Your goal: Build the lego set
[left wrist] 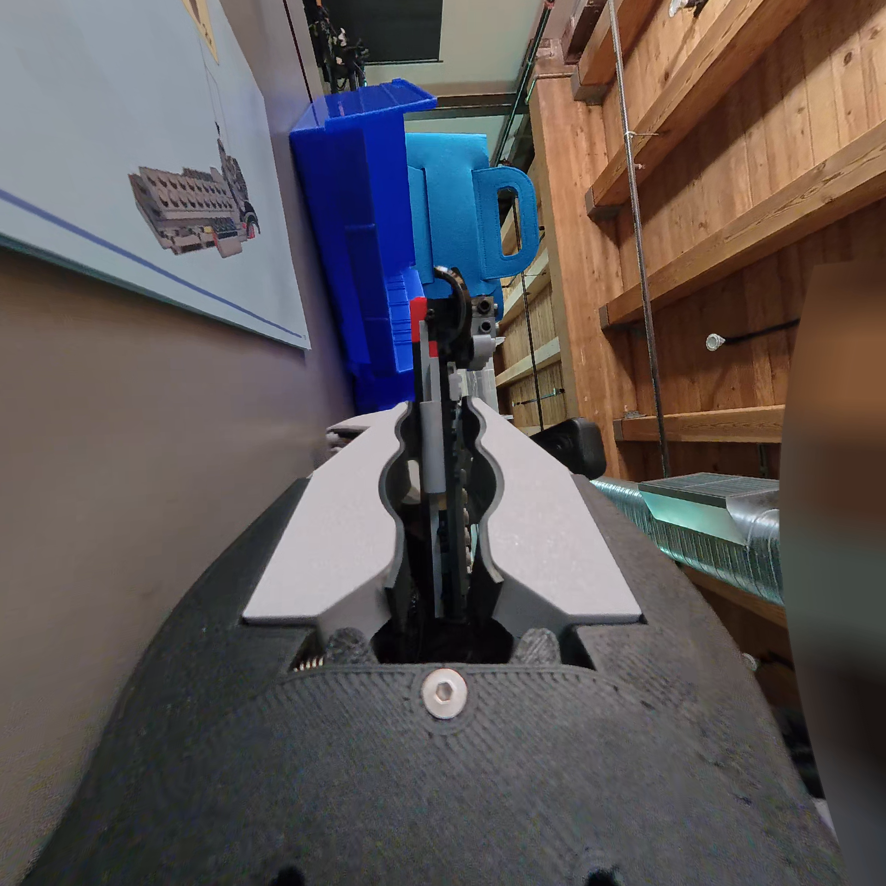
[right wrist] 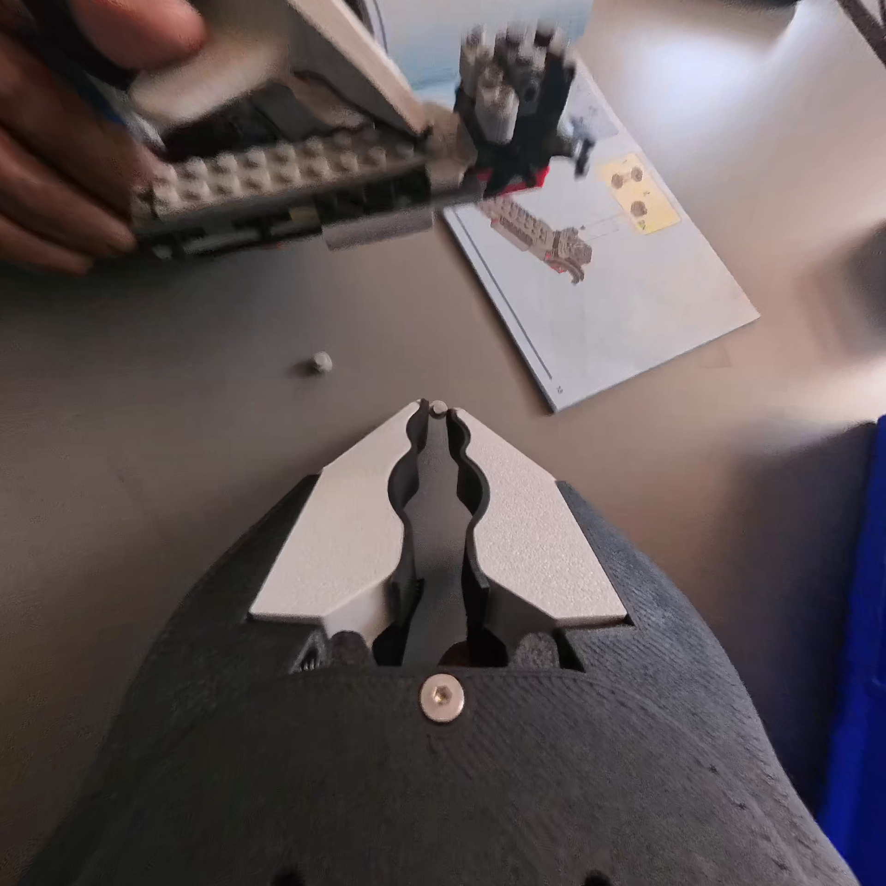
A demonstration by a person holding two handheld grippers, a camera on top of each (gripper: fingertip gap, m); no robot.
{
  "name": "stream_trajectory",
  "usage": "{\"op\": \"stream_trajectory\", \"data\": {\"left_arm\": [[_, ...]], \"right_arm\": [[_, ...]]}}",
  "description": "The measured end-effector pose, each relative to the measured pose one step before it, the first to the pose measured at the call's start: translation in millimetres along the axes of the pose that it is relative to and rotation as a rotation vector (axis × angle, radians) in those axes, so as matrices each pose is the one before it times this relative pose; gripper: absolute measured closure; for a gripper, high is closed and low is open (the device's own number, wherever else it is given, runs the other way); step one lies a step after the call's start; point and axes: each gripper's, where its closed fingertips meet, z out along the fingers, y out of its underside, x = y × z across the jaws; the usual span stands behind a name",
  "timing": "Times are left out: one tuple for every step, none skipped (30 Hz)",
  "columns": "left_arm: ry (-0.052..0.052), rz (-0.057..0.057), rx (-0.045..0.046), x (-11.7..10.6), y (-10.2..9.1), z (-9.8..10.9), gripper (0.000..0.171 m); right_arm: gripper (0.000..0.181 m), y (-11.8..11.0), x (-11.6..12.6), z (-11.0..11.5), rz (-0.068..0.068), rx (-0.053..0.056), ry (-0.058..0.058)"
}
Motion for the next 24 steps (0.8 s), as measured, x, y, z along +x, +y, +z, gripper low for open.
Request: {"op": "stream_trajectory", "data": {"left_arm": [[-0.0008, -0.0039, 0.00184, -0.20, -0.42, -0.73, 0.153], [-0.0007, -0.0034, 0.00449, -0.27, -0.91, -0.98, 0.153], [-0.0031, -0.0030, 0.00483, -0.61, -0.90, -1.03, 0.153], [-0.0043, -0.0018, 0.00212, -0.63, -0.41, -0.74, 0.153], [-0.0029, -0.0004, -0.00043, -0.34, 0.07, -0.31, 0.153], [-0.0038, 0.0000, -0.00302, -0.55, 0.56, -0.07, 0.153], [-0.0015, 0.0012, -0.00158, -0.08, 0.42, -0.15, 0.153], [-0.0010, 0.0006, -0.00050, -0.14, 0.15, -0.24, 0.153], [-0.0014, -0.0002, -0.00144, -0.13, 0.21, -0.38, 0.153], [0.0005, -0.0008, -0.00120, 0.05, 0.25, -0.31, 0.153], [0.0017, -0.0007, -0.00117, 0.21, 0.17, -0.24, 0.153], [0.0001, -0.0003, -0.00231, 0.01, 0.32, -0.02, 0.153], [0.0006, 0.0001, -0.00110, 0.07, 0.22, -0.01, 0.153], [0.0004, 0.0002, -0.00023, 0.03, 0.10, 0.06, 0.153], [0.0005, -0.0002, -0.00098, 0.07, 0.21, 0.00, 0.153], [0.0000, -0.0001, -0.00101, -0.01, 0.14, 0.07, 0.153], [0.0007, 0.0000, 0.00026, 0.11, -0.03, -0.12, 0.153], [0.0009, 0.0003, 0.00038, 0.10, -0.05, 0.03, 0.153], [0.0007, 0.0000, -0.00012, 0.10, 0.02, -0.01, 0.153], [0.0005, 0.0004, 0.00040, 0.16, -0.06, -0.10, 0.153], [0.0003, 0.0001, -0.00025, 0.03, 0.10, 0.05, 0.153], [-0.0003, 0.0006, -0.00088, 0.01, 0.19, 0.03, 0.153], [-0.0005, 0.0005, -0.00041, -0.03, 0.05, 0.13, 0.153], [-0.0001, 0.0004, 0.00003, -0.03, 0.07, -0.07, 0.153]], "right_arm": [[0.173, -8.69, -0.31, -1.02, 0.0115, 0.0324, 0.0032], [0.173, -10.05, 0.27, -1.32, 0.0054, 0.0325, 0.0078], [0.173, -10.67, 1.01, -1.84, 0.0004, 0.0310, 0.0122], [0.173, -11.02, 1.96, -2.11, -0.0007, 0.0296, 0.0154], [0.173, -11.43, 1.41, -2.41, 0.0009, 0.0303, 0.0095], [0.173, -11.37, 0.83, -2.22, 0.0058, 0.0307, 0.0024], [0.173, -10.38, 0.57, -1.41, 0.0104, 0.0263, -0.0007], [0.173, -8.46, 0.27, -0.33, 0.0098, 0.0167, -0.0031], [0.173, -6.01, 0.26, 0.68, 0.0054, 0.0065, -0.0018], [0.173, -3.97, 1.20, 1.24, 0.0005, -0.0008, 0.0050], [0.173, -2.48, 1.55, 1.50, -0.0030, -0.0048, 0.0080], [0.173, -1.63, 1.17, 1.73, -0.0030, -0.0056, 0.0051], [0.173, -0.96, 0.33, 1.67, -0.0019, -0.0052, -0.0005], [0.173, -0.51, -0.18, 1.68, -0.0022, -0.0057, -0.0027], [0.173, 0.05, 0.20, 1.60, -0.0030, -0.0066, 0.0002], [0.173, 0.65, 0.52, 1.34, -0.0040, -0.0091, 0.0019], [0.173, 1.15, 0.36, 1.15, -0.0046, -0.0098, 0.0009], [0.173, 1.06, 0.47, 0.88, -0.0030, -0.0085, 0.0013], [0.173, 1.03, 0.43, 0.70, -0.0003, -0.0069, 0.0005], [0.173, 0.78, 0.24, 0.40, 0.0011, -0.0050, -0.0009], [0.173, 0.47, 0.18, 0.22, 0.0002, -0.0023, -0.0002], [0.173, -0.09, 0.09, 0.10, -0.0005, 0.0003, 0.0005], [0.173, 0.18, -0.16, 0.08, 0.0004, -0.0010, -0.0014], [0.172, 0.38, -0.13, 0.42, 0.0005, -0.0027, -0.0012]]}}
